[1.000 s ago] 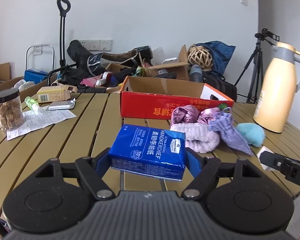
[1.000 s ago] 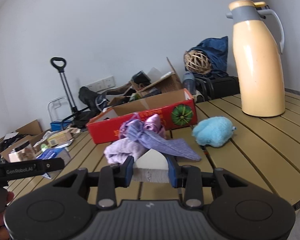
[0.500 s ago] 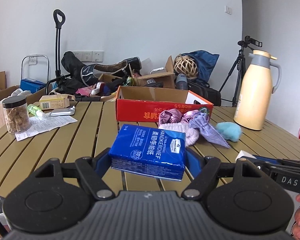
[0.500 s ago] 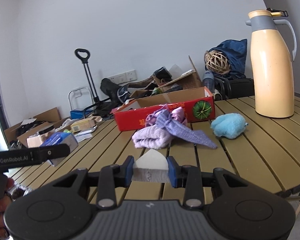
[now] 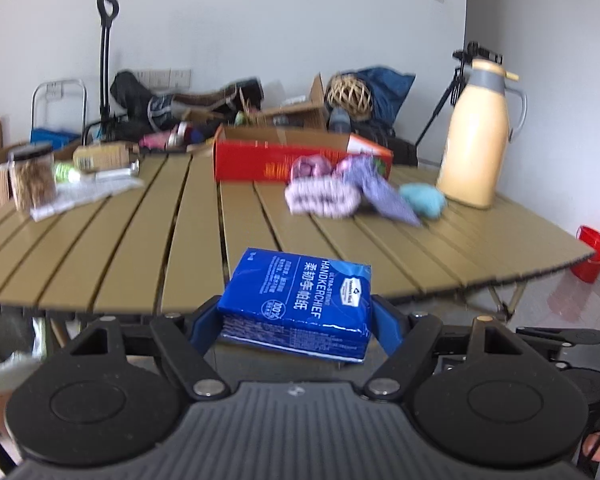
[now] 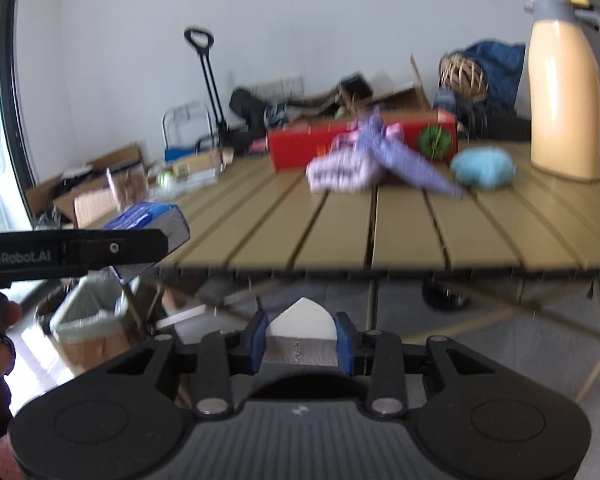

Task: Collect trash
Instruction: 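Carry the tissue pack and white foam with both tools down over the black bin, then open the right tool to drop the white foam into the black bin, then open the left tool to drop the blue tissue pack into the bin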

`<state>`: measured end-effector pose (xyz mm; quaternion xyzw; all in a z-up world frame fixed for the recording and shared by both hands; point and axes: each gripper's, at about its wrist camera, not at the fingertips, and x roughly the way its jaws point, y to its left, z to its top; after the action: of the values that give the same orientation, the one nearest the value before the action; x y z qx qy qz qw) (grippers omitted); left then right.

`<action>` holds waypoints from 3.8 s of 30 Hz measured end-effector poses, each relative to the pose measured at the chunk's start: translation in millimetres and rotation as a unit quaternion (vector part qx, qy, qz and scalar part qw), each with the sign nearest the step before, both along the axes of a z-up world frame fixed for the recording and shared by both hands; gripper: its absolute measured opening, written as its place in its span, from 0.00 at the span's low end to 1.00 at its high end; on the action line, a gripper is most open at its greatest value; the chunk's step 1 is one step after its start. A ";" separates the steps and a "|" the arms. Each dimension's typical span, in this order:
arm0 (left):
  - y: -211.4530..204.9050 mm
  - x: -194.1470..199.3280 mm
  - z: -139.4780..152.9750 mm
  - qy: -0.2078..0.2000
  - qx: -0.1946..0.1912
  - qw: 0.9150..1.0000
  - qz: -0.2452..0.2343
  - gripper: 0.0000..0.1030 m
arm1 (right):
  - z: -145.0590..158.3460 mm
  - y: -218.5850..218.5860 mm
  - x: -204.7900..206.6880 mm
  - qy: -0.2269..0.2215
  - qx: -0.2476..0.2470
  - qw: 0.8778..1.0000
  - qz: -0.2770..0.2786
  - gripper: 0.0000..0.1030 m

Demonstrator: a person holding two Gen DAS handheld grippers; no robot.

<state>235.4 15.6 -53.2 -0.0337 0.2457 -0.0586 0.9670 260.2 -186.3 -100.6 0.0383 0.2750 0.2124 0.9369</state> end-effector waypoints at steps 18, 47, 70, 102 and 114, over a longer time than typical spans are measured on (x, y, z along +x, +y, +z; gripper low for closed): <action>8.9 -22.1 -101.1 0.162 0.050 0.984 0.046 0.75 | -87.9 21.0 -5.8 0.170 -0.090 0.981 0.023 0.33; 46.5 10.3 -133.5 0.239 0.065 0.960 0.134 0.75 | -139.6 90.6 59.5 0.247 -0.142 0.958 0.030 0.34; 47.3 9.4 -130.5 0.234 0.060 0.961 0.135 0.75 | -147.6 80.7 71.7 0.258 -0.137 0.956 -0.005 0.94; -27.7 60.4 -144.5 0.257 0.061 0.961 0.083 0.75 | -73.0 -35.4 52.4 0.182 -0.052 0.973 -0.129 1.00; -74.6 87.2 -161.8 0.281 0.039 0.956 0.068 0.75 | -72.7 -78.2 50.7 0.183 -0.011 0.964 -0.194 1.00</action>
<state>322.6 -58.9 -215.0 -0.0274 0.5070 0.0292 0.8610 310.9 -264.5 -173.4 0.1191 0.4318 0.0132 0.8940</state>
